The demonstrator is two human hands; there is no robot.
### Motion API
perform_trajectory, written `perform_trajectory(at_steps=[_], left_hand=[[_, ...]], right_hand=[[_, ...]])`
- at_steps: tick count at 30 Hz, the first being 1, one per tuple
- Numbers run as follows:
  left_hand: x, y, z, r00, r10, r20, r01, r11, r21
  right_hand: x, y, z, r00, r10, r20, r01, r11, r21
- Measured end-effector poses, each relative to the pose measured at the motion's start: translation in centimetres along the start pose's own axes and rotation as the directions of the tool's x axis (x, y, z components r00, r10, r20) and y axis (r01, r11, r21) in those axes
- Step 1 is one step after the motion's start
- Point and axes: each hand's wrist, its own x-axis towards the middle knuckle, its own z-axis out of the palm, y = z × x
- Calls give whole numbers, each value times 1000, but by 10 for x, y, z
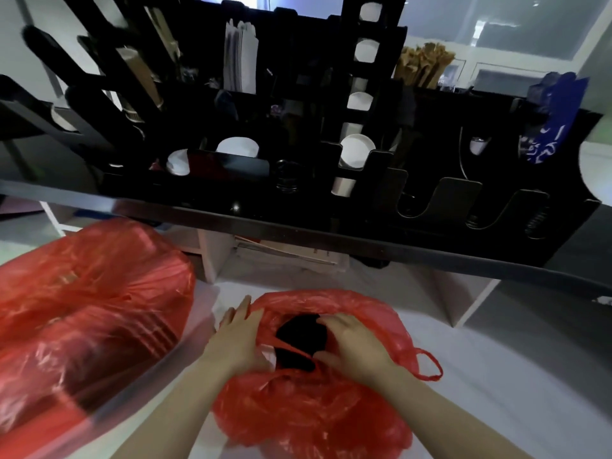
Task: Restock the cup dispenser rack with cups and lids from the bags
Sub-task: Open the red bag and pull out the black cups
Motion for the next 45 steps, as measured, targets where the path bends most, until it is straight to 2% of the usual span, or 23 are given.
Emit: perform_trajectory(at_steps=[5,7,9,13,17,25,29,33,37,42,45], left_hand=[[14,-2,-3,997,-30,70,31,1000,-6],[18,-1,-2,996,-38,80,37,999,6],[20,-1,-1,996,-44,80,43,999,17],[21,0,-1,994,-73,75,73,997,2],[20,4,1,992,-103,74,101,995,20],[18,11,0,981,-166,100,161,985,61],[17,14,-1,979,-178,100,171,983,72],[13,15,0,980,-176,93,167,981,97],[12,24,0,983,-165,84,150,975,165],[7,36,8,991,-127,50,109,958,266],[4,34,10,991,-129,44,115,965,237]], right_hand=[[13,-1,14,989,143,50,-149,974,171],[17,-6,21,978,189,85,-200,969,143],[20,-13,28,976,208,60,-211,977,38],[25,-19,37,993,104,-59,-114,976,-184],[25,-22,42,1000,-24,-2,23,973,-230],[30,-19,37,999,-19,51,28,984,-178],[16,-8,28,995,-98,25,101,980,-173],[-6,10,11,984,-132,116,137,990,-34],[-5,20,-13,982,-58,182,34,990,135],[12,19,-21,995,41,88,-49,995,90],[6,17,-11,999,-3,44,1,998,55]])
